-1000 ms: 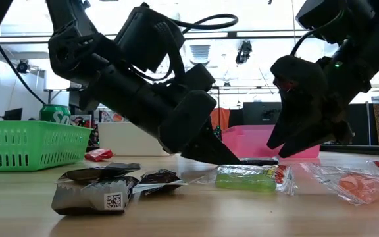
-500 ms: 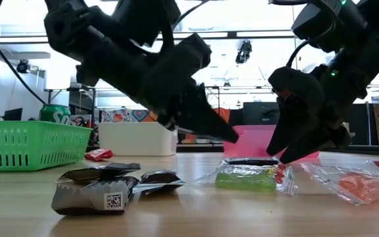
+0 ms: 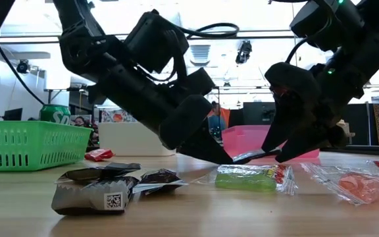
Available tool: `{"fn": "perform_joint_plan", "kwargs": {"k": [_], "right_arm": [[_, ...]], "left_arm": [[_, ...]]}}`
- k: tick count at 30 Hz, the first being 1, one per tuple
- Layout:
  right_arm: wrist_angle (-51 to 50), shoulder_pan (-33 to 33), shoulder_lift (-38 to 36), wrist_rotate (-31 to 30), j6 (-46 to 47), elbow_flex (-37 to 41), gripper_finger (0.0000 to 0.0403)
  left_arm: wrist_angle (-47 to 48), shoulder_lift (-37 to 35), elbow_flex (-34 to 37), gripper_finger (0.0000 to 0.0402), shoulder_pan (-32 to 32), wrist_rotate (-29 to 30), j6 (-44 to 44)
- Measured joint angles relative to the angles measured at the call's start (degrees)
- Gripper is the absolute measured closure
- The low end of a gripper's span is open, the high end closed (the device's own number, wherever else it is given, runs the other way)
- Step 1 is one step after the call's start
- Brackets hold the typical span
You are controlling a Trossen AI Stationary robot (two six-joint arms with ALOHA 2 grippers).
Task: Organize candy in baskets
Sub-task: Put the brown chocolate into the green basket
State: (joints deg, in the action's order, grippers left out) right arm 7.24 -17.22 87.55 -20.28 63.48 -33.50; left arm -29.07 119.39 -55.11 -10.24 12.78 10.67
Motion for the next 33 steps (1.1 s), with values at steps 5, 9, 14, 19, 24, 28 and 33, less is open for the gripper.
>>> {"fn": "perform_joint_plan", "kwargs": {"k": [5,9,14,19,24,28,33], "right_arm": [[1.1,0.7,0.0,-0.1,-0.3,0.1,0.0197],[1.6,1.0,0.0,-0.1,-1.3,0.1,0.0197],[4.4,1.0,0.1,-0.1,-1.8,0.3,0.0207],[9.2,1.0,4.3,1.3,-1.6,0.3,0.022],[14.4,1.0,7.5,0.3,-3.0,0.3,0.0237],[14.5,1.0,7.4,-0.1,-4.1,0.3,0.0264],[14.2,1.0,6.6,0.2,-6.0,0.3,0.0334]], "left_arm": [[-0.1,0.2,0.0,0.0401,0.0,0.0,0.6],[-0.1,0.3,0.0,0.0401,0.0,0.0,0.6],[-0.1,0.4,0.0,0.0401,0.0,0.0,0.6],[-0.3,0.4,0.1,0.0401,0.0,0.0,0.8],[-0.6,0.5,0.1,0.0401,0.0,-0.1,0.9],[-0.9,0.5,0.1,0.0401,0.0,-0.1,0.9],[-1.0,0.1,0.2,0.0401,-0.1,-0.1,1.4]]}}
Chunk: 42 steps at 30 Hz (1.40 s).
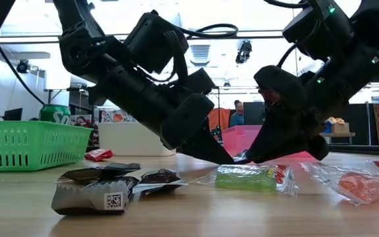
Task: Organize candy in baskets
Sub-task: Put the brown chocolate into the green basket
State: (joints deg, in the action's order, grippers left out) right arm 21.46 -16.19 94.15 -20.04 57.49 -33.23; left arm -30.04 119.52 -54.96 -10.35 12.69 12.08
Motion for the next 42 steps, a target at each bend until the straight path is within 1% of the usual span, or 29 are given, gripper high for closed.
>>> {"fn": "perform_joint_plan", "kwargs": {"k": [2,4,7,11,16,20,22,26,28,31,33,35,38,42], "right_arm": [[0.2,0.0,-0.9,0.0,-2.0,0.0,0.0368],[-0.2,0.0,-2.3,-0.1,-3.7,0.0,0.0381],[-0.3,-0.1,-4.9,-0.3,-6.2,0.1,0.0381],[-0.1,-0.8,-8.8,-1.1,-11.0,0.1,0.0382],[1.1,-2.7,-12.7,-5.8,-19.8,0.1,0.0383],[10.0,-4.6,-13.0,-8.6,-29.0,0.5,0.0383],[16.4,-4.8,-11.9,-8.5,-33.0,0.7,0.0384],[28.1,-5.2,-8.1,-8.6,-42.0,1.0,0.0384],[35.4,-5.3,-5.6,-8.4,-46.7,1.0,0.0384],[48.2,-5.2,-1.0,-8.3,-53.5,0.7,0.0384],[55.7,-5.2,2.2,-7.5,-57.5,0.1,0.0384],[59.6,-5.3,4.5,-7.0,-60.4,-0.7,0.0385],[60.3,-5.2,6.7,-6.7,-63.3,-3.2,0.0384],[60.1,-5.3,8.9,-7.0,-66.2,-6.4,0.0384]], "left_arm": [[0.3,-0.5,0.1,0.0401,-0.2,-0.1,0.0],[1.2,-1.2,0.2,0.0401,-0.5,-0.3,-0.3],[2.7,-3.2,0.2,0.0401,-1.2,-0.5,-1.2],[5.4,-7.9,0.8,0.0401,-2.2,-0.5,-3.0],[5.8,-16.2,4.5,0.0401,-3.5,-0.4,-6.1],[1.0,-24.0,10.1,0.0402,-4.3,-0.3,-7.7],[-3.6,-27.6,13.8,0.0402,-4.7,-0.3,-7.6],[-18.0,-33.0,21.4,0.0402,-5.8,-0.2,-7.1],[-25.3,-34.0,24.5,0.0402,-6.4,-0.3,-7.1],[-32.6,-34.3,27.9,0.0401,-7.2,-0.2,-7.1],[-34.3,-34.1,29.2,0.0402,-7.7,-0.2,-7.1],[-34.6,-33.4,29.3,0.0401,-7.9,-0.2,-6.7],[-34.1,-32.6,27.9,0.0385,-8.0,-0.2,-6.0],[-32.5,-30.7,25.6,0.0342,-8.4,-0.3,-5.6]]}}
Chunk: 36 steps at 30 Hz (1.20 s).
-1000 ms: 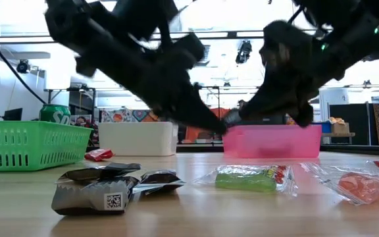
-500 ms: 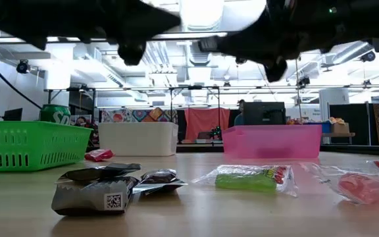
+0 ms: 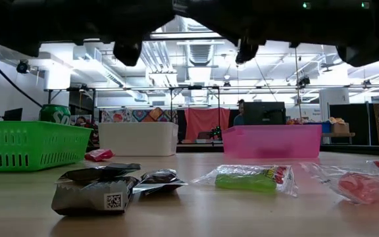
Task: Organize candy in baskets
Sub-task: Put the brown chocolate into the green basket
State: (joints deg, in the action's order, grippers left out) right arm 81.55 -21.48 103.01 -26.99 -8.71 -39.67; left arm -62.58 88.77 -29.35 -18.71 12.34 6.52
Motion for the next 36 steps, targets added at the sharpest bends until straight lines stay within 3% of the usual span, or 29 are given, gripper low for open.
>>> {"fn": "perform_joint_plan", "kwargs": {"k": [8,13,18,25,31,36], "right_arm": [[-3.3,0.0,0.5,0.5,0.0,-1.7,0.0383],[-6.9,0.0,0.4,0.4,0.5,-1.9,0.0383],[-9.2,0.0,0.4,0.5,0.6,-3.1,0.0381],[-9.5,-0.1,0.4,1.0,3.6,-3.4,0.0346],[-9.8,0.0,-0.5,2.9,7.7,-3.4,0.0292],[-16.4,0.1,-4.8,2.8,9.1,-3.4,0.0255]], "left_arm": [[1.1,0.8,-0.5,0.0232,-1.0,-1.4,0.0],[0.9,0.8,-1.0,0.0212,-1.0,-1.4,0.0],[1.5,0.8,-1.4,0.0257,-1.0,-0.8,0.3],[2.9,0.6,-1.8,0.0388,-1.0,-0.3,1.8],[7.0,-2.3,-1.8,0.038,-1.0,-1.1,3.5],[23.7,-12.0,-1.8,0.0395,-1.2,-1.2,8.6]]}}
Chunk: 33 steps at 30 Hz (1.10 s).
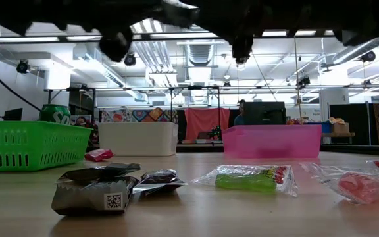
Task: Organize candy in baskets
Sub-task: Put the brown chocolate into the green basket
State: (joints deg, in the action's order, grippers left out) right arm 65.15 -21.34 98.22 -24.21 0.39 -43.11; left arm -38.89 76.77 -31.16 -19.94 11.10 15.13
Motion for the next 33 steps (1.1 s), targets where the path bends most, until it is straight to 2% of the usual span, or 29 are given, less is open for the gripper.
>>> {"fn": "perform_joint_plan", "kwargs": {"k": [6,9,12,16,20,24,33], "right_arm": [[-10.7,0.0,-5.6,-1.4,3.9,0.0,0.0239],[-11.9,0.0,-6.8,-1.4,4.2,0.0,0.0242],[-12.3,0.0,-6.8,-1.4,4.1,0.0,0.0248],[-12.3,0.0,-6.3,-1.4,4.2,0.0,0.0255],[-12.3,0.0,-6.2,-1.4,4.2,0.0,0.026],[-12.4,0.0,-6.2,-1.4,4.1,0.0,0.0263],[-12.5,0.0,-6.2,-1.4,4.1,0.0,0.0263]], "left_arm": [[33.6,-15.0,0.0,0.0394,0.0,0.1,17.4],[46.3,-20.9,0.0,0.0394,-0.3,-0.3,25.5],[56.0,-25.4,-1.0,0.0393,-0.5,-1.6,29.4],[72.9,-27.9,-6.1,0.0393,-0.6,-1.5,33.0],[89.5,-25.5,-10.9,0.0393,-0.6,-0.4,37.2],[95.5,-21.0,-12.1,0.0393,-0.6,1.6,37.4],[94.4,-8.8,-14.1,0.0381,-0.6,1.8,33.7]]}}
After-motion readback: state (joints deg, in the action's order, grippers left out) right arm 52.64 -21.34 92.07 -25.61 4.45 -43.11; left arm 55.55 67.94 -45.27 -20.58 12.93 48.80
